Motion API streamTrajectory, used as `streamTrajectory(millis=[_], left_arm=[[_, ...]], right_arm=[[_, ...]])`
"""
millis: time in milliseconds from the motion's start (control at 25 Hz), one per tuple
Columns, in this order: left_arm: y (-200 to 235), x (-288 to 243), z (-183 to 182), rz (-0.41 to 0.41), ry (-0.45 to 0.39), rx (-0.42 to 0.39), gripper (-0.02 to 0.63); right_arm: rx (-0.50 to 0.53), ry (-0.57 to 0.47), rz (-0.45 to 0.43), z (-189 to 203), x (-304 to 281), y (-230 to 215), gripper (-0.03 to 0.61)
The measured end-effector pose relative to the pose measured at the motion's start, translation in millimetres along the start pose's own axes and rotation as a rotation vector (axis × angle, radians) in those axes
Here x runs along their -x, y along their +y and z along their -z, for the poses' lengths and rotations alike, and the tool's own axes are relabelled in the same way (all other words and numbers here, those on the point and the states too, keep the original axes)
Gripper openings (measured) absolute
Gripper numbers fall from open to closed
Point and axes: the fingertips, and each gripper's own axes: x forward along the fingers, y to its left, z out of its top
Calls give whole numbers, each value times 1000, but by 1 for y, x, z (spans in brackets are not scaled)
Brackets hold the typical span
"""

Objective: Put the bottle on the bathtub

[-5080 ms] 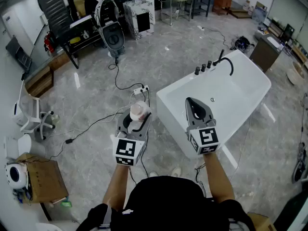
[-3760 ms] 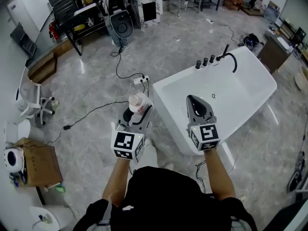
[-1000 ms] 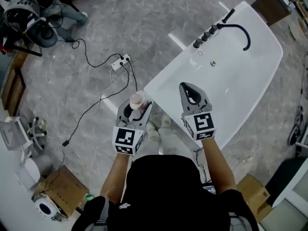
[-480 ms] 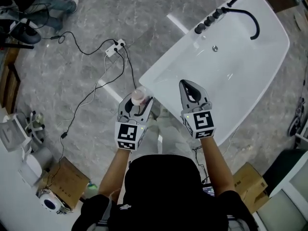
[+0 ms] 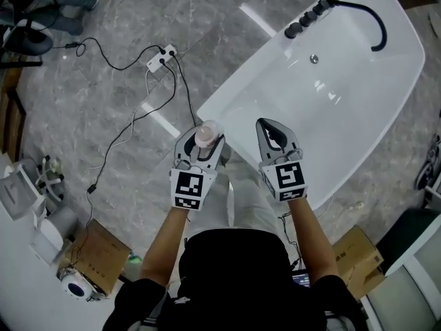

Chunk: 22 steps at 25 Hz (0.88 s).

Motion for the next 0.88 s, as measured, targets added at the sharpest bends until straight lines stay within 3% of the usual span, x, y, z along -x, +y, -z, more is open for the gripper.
streamTrajectory(millis=[520,880], left_arm=[[16,-68,23,-8,15,64,235],[36,-106,34,-54,0,-24,235]], right_arm=[[14,73,-4,41,-29,-10,21],[-3,106,-16,74,-43,-13,21]])
